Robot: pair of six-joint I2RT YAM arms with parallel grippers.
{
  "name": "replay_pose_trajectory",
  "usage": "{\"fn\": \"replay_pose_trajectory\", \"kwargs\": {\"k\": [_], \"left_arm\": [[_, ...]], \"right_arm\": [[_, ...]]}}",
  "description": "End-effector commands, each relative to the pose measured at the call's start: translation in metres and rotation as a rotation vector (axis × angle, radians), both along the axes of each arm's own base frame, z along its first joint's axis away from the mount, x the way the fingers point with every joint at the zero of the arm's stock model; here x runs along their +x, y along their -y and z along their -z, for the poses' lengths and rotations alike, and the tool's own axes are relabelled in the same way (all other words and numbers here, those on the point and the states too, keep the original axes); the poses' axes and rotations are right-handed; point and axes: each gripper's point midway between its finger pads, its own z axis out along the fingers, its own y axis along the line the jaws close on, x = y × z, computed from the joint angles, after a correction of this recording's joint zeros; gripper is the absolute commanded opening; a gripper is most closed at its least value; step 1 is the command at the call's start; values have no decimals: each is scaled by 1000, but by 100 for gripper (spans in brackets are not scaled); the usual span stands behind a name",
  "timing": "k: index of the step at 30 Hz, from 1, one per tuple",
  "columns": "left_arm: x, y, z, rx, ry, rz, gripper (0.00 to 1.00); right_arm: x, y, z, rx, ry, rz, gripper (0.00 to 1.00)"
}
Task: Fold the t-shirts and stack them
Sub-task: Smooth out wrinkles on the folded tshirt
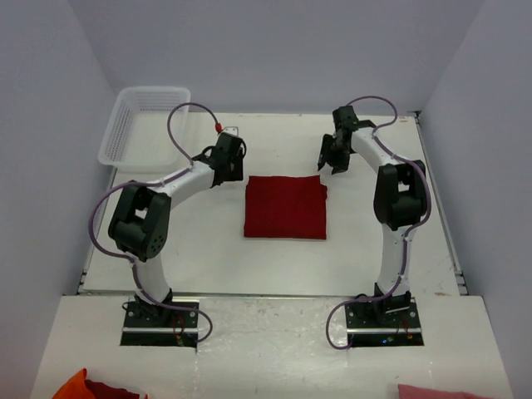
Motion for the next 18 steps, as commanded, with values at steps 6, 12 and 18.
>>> {"fn": "replay_pose_trajectory", "kwargs": {"k": [6, 12, 18], "left_arm": [[-3, 44, -95, -109, 207, 101, 49], [-32, 108, -81, -362, 119, 328, 0], [-34, 124, -54, -421, 76, 379, 0]], "right_arm": [[-12, -5, -65, 57, 145, -27, 54], [-43, -54, -62, 354, 134, -139, 0], [-56, -74, -40, 444, 53, -163, 0]]}}
